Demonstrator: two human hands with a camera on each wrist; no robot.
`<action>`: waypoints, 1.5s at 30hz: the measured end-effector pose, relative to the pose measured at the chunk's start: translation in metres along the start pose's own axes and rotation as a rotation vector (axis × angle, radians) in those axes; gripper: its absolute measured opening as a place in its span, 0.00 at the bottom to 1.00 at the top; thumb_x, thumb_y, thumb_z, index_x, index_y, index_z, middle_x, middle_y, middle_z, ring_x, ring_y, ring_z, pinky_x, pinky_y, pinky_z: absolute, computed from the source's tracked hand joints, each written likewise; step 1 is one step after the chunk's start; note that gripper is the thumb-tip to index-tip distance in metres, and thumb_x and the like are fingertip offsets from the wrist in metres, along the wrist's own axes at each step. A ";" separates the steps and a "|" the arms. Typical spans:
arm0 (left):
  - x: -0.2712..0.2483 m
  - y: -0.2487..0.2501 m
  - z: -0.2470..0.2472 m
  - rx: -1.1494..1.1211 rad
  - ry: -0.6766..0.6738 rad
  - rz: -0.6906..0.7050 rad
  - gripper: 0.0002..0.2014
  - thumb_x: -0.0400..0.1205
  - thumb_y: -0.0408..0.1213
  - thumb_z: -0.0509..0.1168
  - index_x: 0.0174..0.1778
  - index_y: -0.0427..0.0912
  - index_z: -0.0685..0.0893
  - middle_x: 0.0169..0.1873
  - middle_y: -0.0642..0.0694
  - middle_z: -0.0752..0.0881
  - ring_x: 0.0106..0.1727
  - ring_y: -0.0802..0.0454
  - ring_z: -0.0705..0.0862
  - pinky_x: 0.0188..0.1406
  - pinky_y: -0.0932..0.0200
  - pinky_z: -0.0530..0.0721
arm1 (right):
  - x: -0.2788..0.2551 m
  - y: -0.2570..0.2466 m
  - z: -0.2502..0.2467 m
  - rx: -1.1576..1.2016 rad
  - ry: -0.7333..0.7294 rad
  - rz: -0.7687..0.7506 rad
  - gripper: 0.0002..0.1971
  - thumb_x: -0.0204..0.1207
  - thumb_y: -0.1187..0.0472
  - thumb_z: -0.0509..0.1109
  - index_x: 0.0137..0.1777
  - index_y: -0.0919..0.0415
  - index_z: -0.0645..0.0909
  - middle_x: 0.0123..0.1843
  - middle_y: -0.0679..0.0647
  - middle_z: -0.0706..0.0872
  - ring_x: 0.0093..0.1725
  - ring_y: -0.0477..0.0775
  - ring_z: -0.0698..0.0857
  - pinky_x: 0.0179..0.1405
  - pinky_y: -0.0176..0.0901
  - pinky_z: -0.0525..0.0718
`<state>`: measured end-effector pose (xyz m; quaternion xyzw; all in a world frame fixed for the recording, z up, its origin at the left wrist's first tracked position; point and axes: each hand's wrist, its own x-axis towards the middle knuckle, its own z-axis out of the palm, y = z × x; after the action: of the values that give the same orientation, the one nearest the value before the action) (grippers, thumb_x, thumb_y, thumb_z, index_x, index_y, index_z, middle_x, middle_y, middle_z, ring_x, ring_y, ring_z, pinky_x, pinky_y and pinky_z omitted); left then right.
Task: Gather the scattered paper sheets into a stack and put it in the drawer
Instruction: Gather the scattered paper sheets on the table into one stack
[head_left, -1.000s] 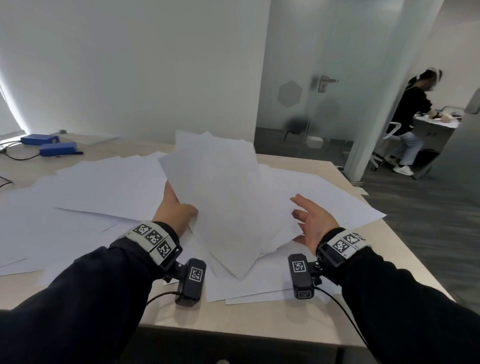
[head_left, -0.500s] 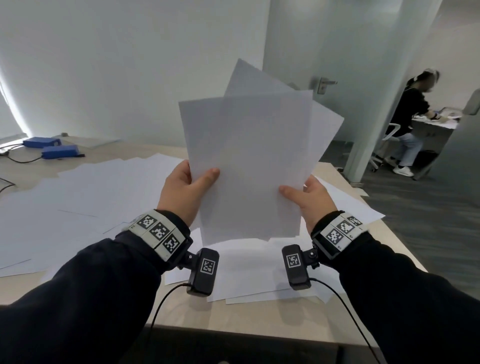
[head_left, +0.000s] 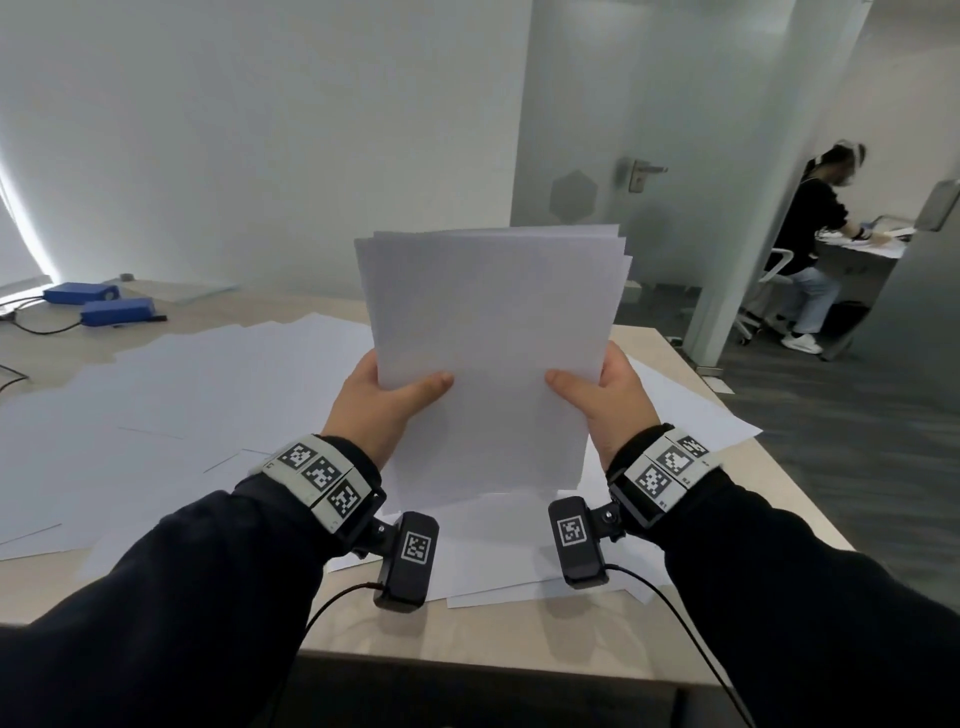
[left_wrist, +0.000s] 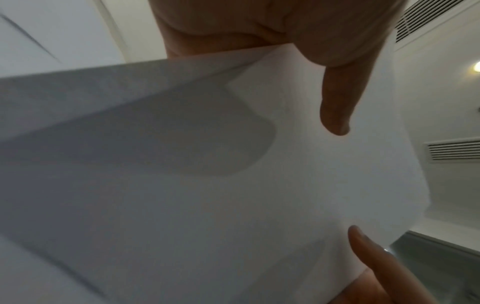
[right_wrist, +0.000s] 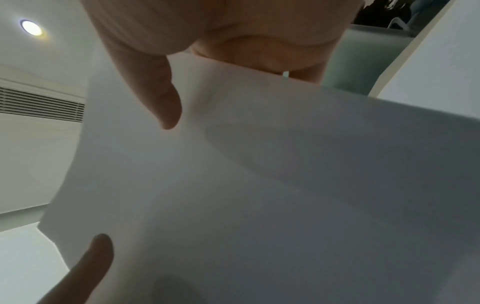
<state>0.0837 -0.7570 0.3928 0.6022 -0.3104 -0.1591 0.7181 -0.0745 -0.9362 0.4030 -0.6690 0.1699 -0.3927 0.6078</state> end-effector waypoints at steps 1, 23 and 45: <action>0.000 -0.004 -0.001 0.001 -0.002 -0.026 0.29 0.67 0.47 0.82 0.64 0.52 0.84 0.55 0.49 0.92 0.56 0.46 0.91 0.59 0.40 0.87 | -0.001 0.002 0.000 -0.002 0.003 0.013 0.23 0.68 0.64 0.76 0.63 0.57 0.79 0.55 0.55 0.91 0.54 0.57 0.91 0.54 0.54 0.89; -0.025 -0.047 0.013 0.428 -0.168 -0.408 0.12 0.83 0.48 0.69 0.58 0.47 0.84 0.55 0.46 0.90 0.56 0.43 0.88 0.64 0.43 0.84 | -0.033 0.047 -0.021 -0.417 -0.059 0.341 0.05 0.79 0.64 0.71 0.53 0.57 0.83 0.51 0.54 0.90 0.45 0.50 0.87 0.40 0.34 0.81; -0.018 -0.030 0.016 0.959 -0.557 -0.396 0.21 0.88 0.48 0.60 0.76 0.44 0.78 0.78 0.47 0.75 0.79 0.48 0.71 0.78 0.56 0.64 | -0.020 0.023 -0.129 -0.647 0.424 0.541 0.15 0.81 0.67 0.60 0.65 0.65 0.79 0.50 0.65 0.84 0.45 0.71 0.86 0.44 0.63 0.90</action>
<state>0.0643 -0.7648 0.3608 0.8417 -0.4062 -0.2843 0.2138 -0.1762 -1.0147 0.3692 -0.6607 0.5722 -0.2750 0.4006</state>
